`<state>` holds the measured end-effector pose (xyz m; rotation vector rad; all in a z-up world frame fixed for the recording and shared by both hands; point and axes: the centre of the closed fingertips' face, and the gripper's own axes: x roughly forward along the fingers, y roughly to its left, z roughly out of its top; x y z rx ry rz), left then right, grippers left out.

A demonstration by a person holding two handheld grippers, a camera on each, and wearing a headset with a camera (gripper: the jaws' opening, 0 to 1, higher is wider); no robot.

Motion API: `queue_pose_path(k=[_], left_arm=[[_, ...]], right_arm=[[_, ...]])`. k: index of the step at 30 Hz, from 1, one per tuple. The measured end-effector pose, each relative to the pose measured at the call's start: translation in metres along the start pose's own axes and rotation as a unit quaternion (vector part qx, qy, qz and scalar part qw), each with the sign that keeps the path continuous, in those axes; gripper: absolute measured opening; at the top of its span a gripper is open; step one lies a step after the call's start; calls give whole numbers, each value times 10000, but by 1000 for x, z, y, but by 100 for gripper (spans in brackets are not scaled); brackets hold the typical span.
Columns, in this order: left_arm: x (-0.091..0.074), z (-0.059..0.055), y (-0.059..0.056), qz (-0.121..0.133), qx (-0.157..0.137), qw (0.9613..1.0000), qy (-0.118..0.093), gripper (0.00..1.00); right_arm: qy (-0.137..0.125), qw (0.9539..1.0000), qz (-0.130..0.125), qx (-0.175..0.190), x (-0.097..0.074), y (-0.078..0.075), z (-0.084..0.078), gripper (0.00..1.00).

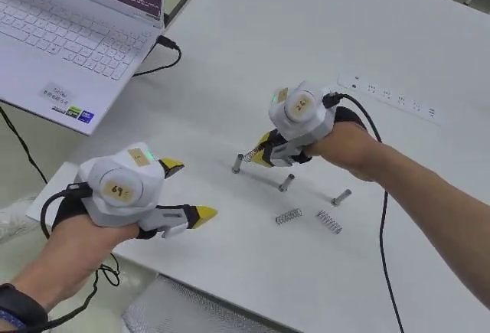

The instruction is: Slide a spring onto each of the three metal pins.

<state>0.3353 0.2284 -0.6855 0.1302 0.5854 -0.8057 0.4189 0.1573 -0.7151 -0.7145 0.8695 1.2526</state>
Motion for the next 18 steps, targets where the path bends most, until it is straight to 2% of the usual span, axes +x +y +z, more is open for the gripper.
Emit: queue_pose_path(k=[8, 18], left_arm=[[0, -3, 3, -2, -52, 10000, -3, 52], [0, -3, 1, -18, -76, 10000, -1, 52]], right_arm=[[-33, 10000, 42, 49, 4, -2, 4, 8], [33, 10000, 69, -16, 10, -3, 6, 8]])
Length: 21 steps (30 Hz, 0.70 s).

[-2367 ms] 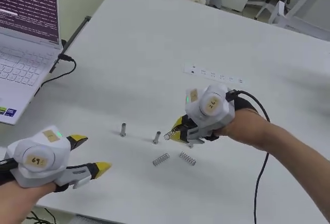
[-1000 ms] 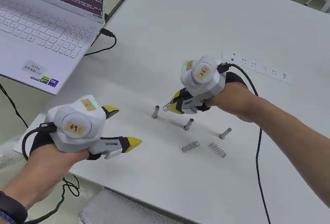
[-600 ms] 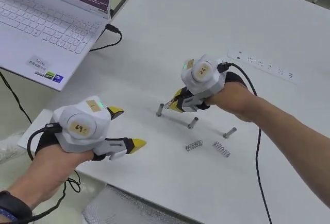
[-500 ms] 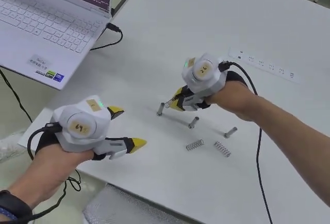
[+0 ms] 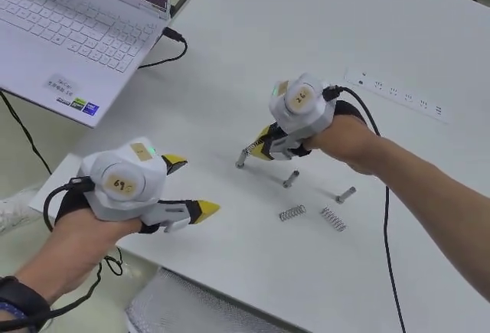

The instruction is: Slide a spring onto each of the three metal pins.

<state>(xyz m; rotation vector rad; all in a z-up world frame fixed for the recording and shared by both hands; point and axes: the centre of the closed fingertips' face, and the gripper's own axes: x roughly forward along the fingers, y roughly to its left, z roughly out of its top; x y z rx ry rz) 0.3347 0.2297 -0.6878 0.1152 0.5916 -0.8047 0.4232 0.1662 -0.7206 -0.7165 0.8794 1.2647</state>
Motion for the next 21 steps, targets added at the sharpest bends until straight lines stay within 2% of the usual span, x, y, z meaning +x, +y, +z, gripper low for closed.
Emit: queue_pose_path(k=[21], left_arm=[[-2, -3, 2, -1, -20, 10000, 20, 51]], right_arm=[[126, 9997, 21, -218, 7, 0, 3, 9]])
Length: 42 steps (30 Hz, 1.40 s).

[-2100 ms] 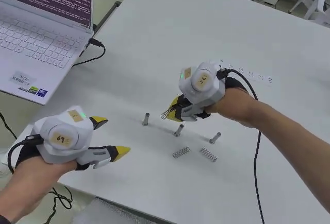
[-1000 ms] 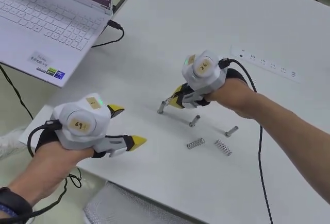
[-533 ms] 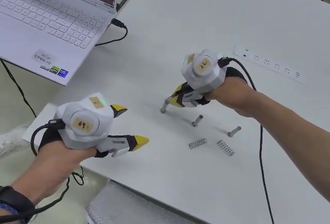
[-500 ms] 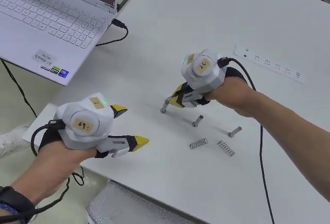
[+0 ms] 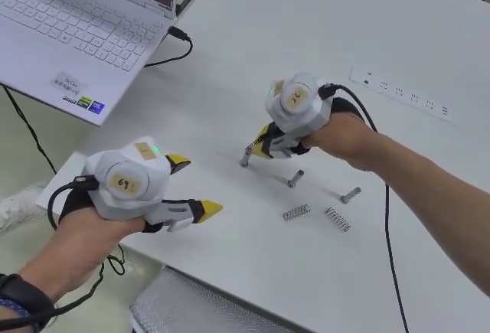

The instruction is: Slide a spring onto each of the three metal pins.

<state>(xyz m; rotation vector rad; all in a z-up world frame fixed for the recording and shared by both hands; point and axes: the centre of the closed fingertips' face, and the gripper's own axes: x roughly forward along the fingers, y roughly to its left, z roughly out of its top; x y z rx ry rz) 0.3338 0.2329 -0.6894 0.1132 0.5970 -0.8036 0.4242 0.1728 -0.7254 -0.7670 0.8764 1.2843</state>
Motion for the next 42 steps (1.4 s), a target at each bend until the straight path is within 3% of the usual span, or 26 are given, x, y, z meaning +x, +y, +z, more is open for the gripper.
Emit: queue_pose_path(k=[19, 42], left_arm=[[1, 0, -2, -33, -3, 10000, -14, 51], [1, 8, 3, 7, 29, 10000, -81, 52]], right_arm=[[107, 9997, 29, -198, 5, 3, 7, 9], [312, 9989, 212, -277, 33, 1, -2, 9]])
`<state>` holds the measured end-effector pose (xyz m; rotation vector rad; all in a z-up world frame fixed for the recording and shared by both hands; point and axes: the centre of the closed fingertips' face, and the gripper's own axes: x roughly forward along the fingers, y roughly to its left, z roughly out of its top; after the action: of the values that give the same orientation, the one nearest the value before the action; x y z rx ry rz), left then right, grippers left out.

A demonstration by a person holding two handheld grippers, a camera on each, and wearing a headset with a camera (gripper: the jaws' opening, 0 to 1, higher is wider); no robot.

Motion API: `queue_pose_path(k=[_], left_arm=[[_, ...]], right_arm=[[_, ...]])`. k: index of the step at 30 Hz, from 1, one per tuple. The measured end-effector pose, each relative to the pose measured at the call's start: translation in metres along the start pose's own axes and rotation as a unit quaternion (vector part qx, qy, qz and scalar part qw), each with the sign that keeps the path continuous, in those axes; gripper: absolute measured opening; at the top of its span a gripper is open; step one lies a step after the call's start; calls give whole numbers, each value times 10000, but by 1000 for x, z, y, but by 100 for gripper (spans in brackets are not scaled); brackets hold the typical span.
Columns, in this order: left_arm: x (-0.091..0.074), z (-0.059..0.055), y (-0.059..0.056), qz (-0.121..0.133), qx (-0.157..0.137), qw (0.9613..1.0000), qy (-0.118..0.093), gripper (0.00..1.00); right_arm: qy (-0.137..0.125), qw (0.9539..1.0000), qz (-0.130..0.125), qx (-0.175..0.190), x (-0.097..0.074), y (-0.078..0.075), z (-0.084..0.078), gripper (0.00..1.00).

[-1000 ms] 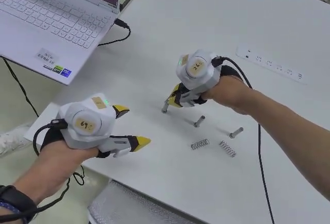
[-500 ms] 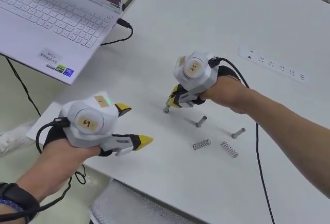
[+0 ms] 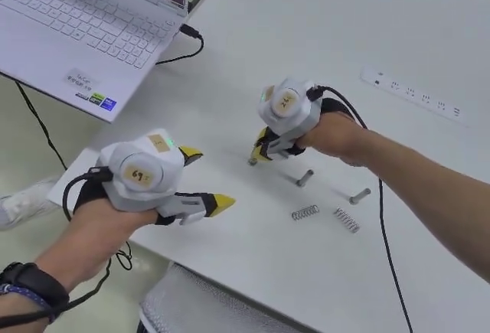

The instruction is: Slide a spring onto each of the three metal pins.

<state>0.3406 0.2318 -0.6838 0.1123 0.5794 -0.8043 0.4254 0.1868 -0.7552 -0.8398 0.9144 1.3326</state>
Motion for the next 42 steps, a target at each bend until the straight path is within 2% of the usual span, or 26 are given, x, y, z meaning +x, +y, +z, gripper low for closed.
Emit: queue_pose_path(k=[12, 19, 31, 42], left_arm=[[0, -3, 0, 12, -50, 10000, 15, 52], [0, -4, 0, 21, -60, 10000, 32, 52], [-1, 1, -2, 31, 23, 10000, 48, 54], [-7, 11, -8, 93, 13, 9999, -42, 56]], right_arm=[[133, 9999, 0, 53, 17, 1, -9, 9], [85, 9999, -19, 109, 15, 0, -8, 9], [-73, 9997, -223, 116, -5, 0, -1, 15], [-297, 9980, -429, 365, -29, 2, -3, 19]])
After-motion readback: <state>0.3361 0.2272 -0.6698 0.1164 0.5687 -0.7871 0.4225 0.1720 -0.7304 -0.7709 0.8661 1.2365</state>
